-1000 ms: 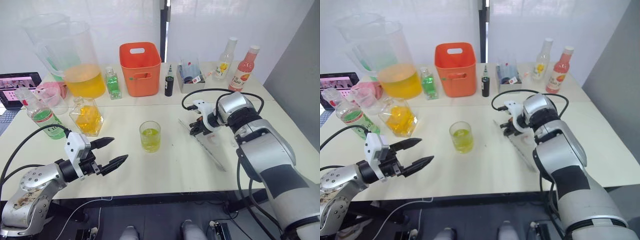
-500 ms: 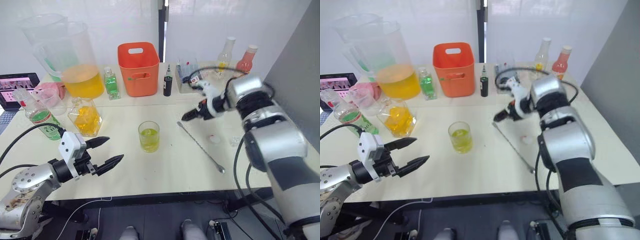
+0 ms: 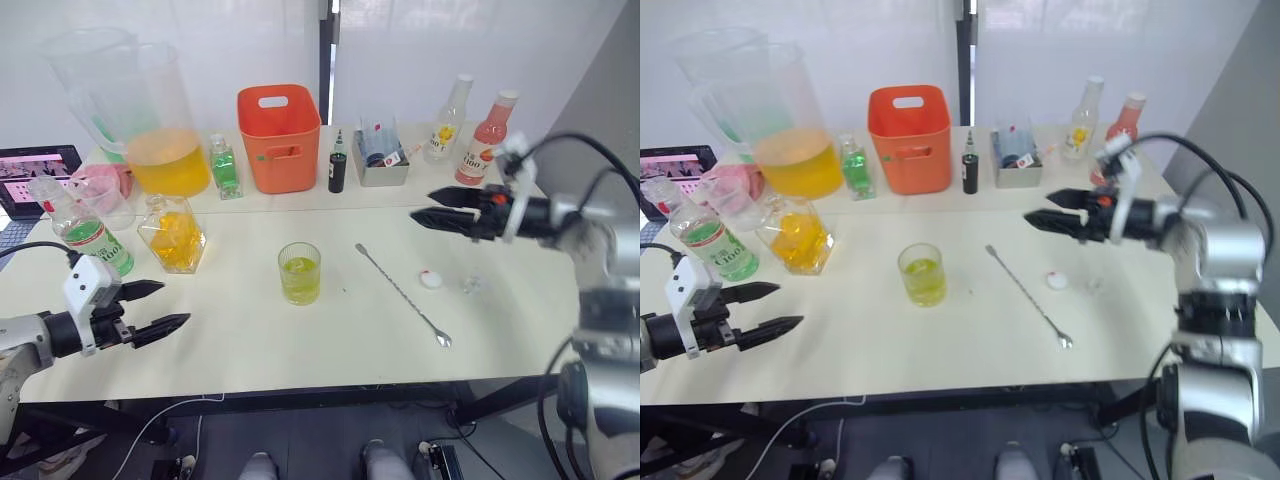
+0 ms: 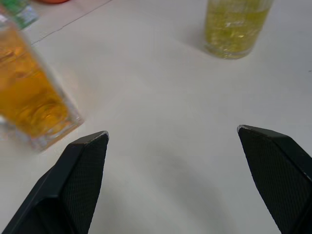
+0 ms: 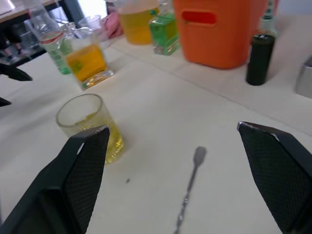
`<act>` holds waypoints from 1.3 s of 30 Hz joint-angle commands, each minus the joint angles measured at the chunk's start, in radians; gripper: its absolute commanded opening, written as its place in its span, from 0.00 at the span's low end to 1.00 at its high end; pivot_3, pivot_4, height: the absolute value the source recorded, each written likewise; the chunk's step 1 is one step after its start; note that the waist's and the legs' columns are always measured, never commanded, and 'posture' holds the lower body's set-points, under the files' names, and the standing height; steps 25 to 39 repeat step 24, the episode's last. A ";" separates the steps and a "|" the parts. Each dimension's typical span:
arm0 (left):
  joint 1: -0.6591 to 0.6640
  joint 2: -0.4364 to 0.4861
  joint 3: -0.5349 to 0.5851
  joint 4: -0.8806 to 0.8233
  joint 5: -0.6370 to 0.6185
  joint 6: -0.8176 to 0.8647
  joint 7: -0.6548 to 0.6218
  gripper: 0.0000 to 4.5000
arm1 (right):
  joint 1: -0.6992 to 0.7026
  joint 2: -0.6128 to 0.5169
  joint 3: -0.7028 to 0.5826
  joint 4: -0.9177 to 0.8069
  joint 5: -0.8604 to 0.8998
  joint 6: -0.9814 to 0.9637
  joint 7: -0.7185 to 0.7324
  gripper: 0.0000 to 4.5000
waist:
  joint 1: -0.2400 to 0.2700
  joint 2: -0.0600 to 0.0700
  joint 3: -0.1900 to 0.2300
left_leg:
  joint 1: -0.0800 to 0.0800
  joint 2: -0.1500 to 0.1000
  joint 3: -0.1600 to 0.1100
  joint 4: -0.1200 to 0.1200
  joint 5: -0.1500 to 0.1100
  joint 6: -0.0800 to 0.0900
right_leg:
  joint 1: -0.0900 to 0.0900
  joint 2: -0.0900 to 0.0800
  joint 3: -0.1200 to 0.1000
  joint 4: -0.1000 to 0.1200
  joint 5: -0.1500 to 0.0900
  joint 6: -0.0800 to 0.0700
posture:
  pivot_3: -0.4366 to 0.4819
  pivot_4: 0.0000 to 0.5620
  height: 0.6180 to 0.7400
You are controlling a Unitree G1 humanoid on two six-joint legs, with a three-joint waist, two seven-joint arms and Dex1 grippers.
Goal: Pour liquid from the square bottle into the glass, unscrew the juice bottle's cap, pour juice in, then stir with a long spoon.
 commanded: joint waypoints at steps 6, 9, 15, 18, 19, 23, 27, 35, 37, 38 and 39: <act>0.081 -0.023 0.098 0.148 0.083 -0.202 -0.013 1.00 | 0.324 -0.111 -0.161 -0.025 0.030 -0.284 0.036 0.98 | 0.004 0.000 0.000 | 0.004 0.001 0.004 -0.001 0.000 0.000 | 0.002 0.001 0.003 0.000 0.000 0.000 | 0.48 0.27 1.00; 0.088 -0.018 0.115 0.183 0.085 -0.218 -0.021 1.00 | 0.421 -0.141 -0.203 0.020 0.036 -0.404 0.084 0.98 | 0.014 0.000 0.000 | 0.005 0.001 0.006 0.000 0.000 0.000 | 0.002 0.001 0.005 0.000 0.000 0.000 | 0.48 0.27 1.00; 0.091 -0.011 0.124 0.258 0.099 -0.246 -0.048 1.00 | 0.508 -0.180 -0.248 0.183 0.036 -0.564 0.126 0.98 | 0.017 0.000 0.000 | 0.009 0.001 0.010 -0.001 0.000 0.000 | 0.005 0.001 0.008 0.000 0.000 0.001 | 0.48 0.27 1.00; 0.095 -0.013 0.128 0.277 0.101 -0.257 -0.050 1.00 | 0.510 -0.195 -0.255 0.253 0.031 -0.630 0.123 0.98 | 0.016 0.000 0.000 | 0.011 0.001 0.010 -0.001 0.000 0.000 | 0.006 0.001 0.008 0.000 0.000 0.001 | 0.48 0.27 1.00; 0.096 -0.015 0.130 0.277 0.098 -0.255 -0.050 1.00 | 0.507 -0.198 -0.254 0.266 0.033 -0.641 0.121 0.98 | 0.016 0.000 0.000 | 0.011 0.001 0.010 -0.001 0.000 0.000 | 0.006 0.001 0.008 0.000 0.000 0.001 | 0.48 0.27 1.00; 0.108 -0.021 0.135 0.267 0.077 -0.251 -0.069 1.00 | 0.498 -0.207 -0.241 0.299 0.039 -0.668 0.119 0.98 | 0.015 0.000 0.000 | 0.012 0.001 0.011 -0.002 0.000 0.000 | 0.007 0.001 0.009 0.000 0.000 0.001 | 0.48 0.27 1.00; 0.120 -0.020 0.135 0.255 0.071 -0.246 -0.084 1.00 | 0.495 -0.208 -0.239 0.303 0.042 -0.670 0.117 0.98 | 0.015 0.000 0.000 | 0.012 0.002 0.011 -0.002 0.000 0.000 | 0.007 0.001 0.009 0.000 0.000 0.001 | 0.48 0.27 1.00; 0.120 -0.020 0.135 0.255 0.071 -0.246 -0.084 1.00 | 0.495 -0.208 -0.239 0.303 0.042 -0.670 0.117 0.98 | 0.015 0.000 0.000 | 0.012 0.002 0.011 -0.002 0.000 0.000 | 0.007 0.001 0.009 0.000 0.000 0.001 | 0.48 0.27 1.00; 0.120 -0.020 0.135 0.255 0.071 -0.246 -0.084 1.00 | 0.495 -0.208 -0.239 0.303 0.042 -0.670 0.117 0.98 | 0.015 0.000 0.000 | 0.012 0.002 0.011 -0.002 0.000 0.000 | 0.007 0.001 0.009 0.000 0.000 0.001 | 0.48 0.27 1.00; 0.120 -0.020 0.135 0.255 0.071 -0.246 -0.084 1.00 | 0.495 -0.208 -0.239 0.303 0.042 -0.670 0.117 0.98 | 0.015 0.000 0.000 | 0.012 0.002 0.011 -0.002 0.000 0.000 | 0.007 0.001 0.009 0.000 0.000 0.001 | 0.48 0.27 1.00; 0.120 -0.020 0.135 0.255 0.071 -0.246 -0.084 1.00 | 0.495 -0.208 -0.239 0.303 0.042 -0.670 0.117 0.98 | 0.015 0.000 0.000 | 0.012 0.002 0.011 -0.002 0.000 0.000 | 0.007 0.001 0.009 0.000 0.000 0.001 | 0.48 0.27 1.00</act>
